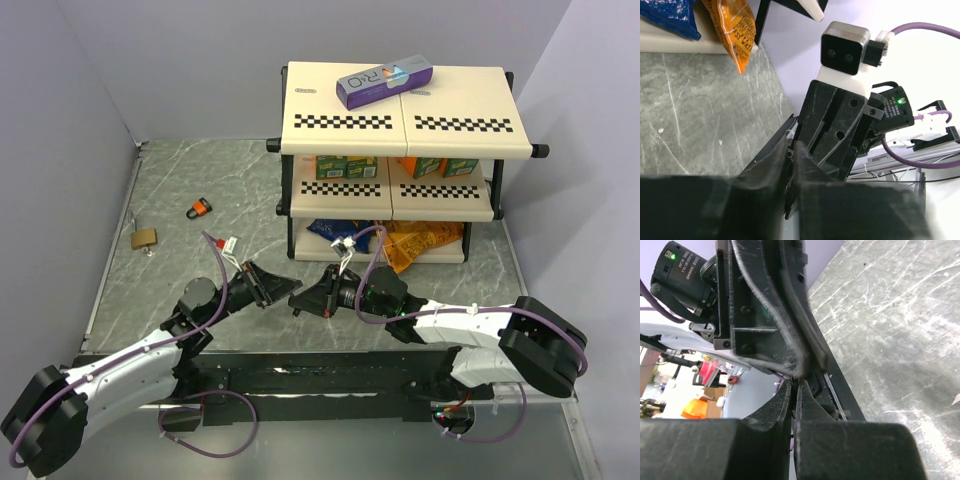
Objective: Unlock with the key
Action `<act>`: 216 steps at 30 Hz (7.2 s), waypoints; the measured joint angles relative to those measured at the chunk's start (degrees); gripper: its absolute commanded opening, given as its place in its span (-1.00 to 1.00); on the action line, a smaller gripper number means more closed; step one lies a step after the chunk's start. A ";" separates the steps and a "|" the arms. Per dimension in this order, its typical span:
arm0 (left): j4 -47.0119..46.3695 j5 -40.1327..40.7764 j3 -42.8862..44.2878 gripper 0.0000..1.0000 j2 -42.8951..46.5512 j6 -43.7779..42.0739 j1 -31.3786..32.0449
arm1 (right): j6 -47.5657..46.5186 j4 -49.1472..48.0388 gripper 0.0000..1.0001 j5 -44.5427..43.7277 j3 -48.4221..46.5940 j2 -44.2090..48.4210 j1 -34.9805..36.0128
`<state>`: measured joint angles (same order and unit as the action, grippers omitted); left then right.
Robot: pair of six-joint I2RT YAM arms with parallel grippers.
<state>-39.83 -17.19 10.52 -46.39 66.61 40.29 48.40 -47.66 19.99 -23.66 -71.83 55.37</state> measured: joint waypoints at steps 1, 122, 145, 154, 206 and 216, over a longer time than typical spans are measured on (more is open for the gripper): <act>0.26 -0.04 0.04 0.33 0.00 0.02 0.00 | -0.11 0.04 -1.00 -0.09 0.00 0.00 0.00; 47.95 15.74 79.54 0.99 -78.34 -33.53 -42.69 | -14.84 37.42 -1.00 -19.12 8.74 38.40 -1.31; 51.95 25.83 59.63 0.93 -42.34 -37.24 -33.22 | -21.38 43.54 -1.00 -28.74 -3.04 23.61 4.87; 55.17 14.60 39.85 0.82 -16.48 -27.54 -25.05 | -22.99 48.76 -1.00 -40.79 -14.45 10.91 12.81; 49.96 24.76 26.71 -0.99 -11.13 -5.77 12.04 | -20.98 64.35 -0.45 -60.94 -32.52 -10.16 23.12; 48.68 23.28 27.96 -0.99 -12.76 -10.84 8.15 | -21.49 57.05 0.56 -54.01 -23.67 -2.67 19.04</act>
<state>8.84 6.09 38.48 -59.16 55.77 48.45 26.92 9.39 -34.02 -47.33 -74.50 74.41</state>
